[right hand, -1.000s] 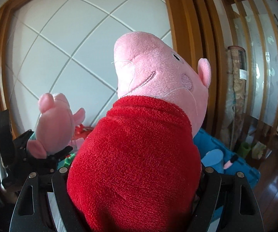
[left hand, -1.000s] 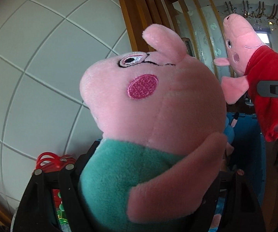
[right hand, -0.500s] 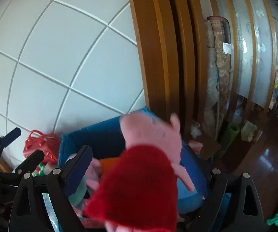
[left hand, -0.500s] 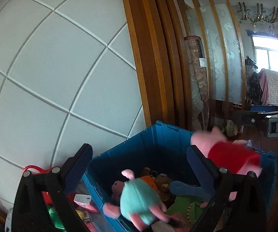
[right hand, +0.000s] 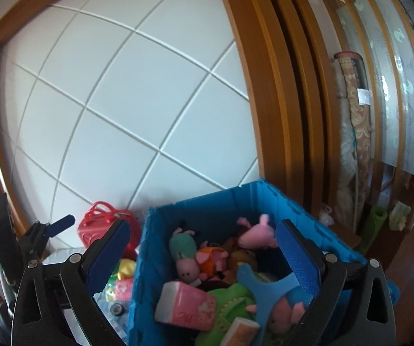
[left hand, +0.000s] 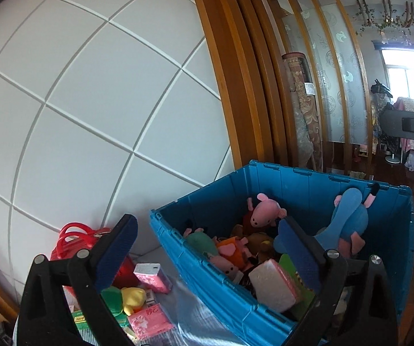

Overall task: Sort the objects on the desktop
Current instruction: 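Open both grippers to drop the plush pigs into the crate, then move both grippers back toward the objects beside the red suitcase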

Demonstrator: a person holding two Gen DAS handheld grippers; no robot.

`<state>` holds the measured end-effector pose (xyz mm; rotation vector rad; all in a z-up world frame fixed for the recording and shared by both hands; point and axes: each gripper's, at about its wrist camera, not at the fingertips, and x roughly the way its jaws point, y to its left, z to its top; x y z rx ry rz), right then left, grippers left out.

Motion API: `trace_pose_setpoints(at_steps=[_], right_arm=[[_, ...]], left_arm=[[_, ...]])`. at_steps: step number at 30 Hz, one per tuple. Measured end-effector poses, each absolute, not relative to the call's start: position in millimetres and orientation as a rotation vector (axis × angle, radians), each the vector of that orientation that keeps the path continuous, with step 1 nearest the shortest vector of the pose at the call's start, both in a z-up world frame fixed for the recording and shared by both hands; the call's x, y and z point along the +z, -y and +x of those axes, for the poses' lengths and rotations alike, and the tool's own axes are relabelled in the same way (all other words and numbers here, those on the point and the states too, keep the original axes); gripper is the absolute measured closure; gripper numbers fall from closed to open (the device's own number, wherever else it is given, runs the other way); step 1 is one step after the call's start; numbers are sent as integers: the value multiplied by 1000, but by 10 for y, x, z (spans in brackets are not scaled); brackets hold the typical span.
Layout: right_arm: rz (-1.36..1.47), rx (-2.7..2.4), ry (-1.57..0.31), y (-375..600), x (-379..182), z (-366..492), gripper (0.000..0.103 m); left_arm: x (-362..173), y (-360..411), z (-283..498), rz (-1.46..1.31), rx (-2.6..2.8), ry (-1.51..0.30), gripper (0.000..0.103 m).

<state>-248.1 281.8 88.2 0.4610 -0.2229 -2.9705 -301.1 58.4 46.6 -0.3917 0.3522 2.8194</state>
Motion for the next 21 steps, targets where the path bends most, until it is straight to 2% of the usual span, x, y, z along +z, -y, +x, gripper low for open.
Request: trace_pose_setpoints(at_steps=[11,21], right_arm=[[366,-2950,34,-1716,466,-1617,1],[463,-2875,52,-640,189,-1241,1]], left_arm=[[186,284,-2246,-405,2937,-337,3],[1,1395,-1727,-478,3056,-332,3]])
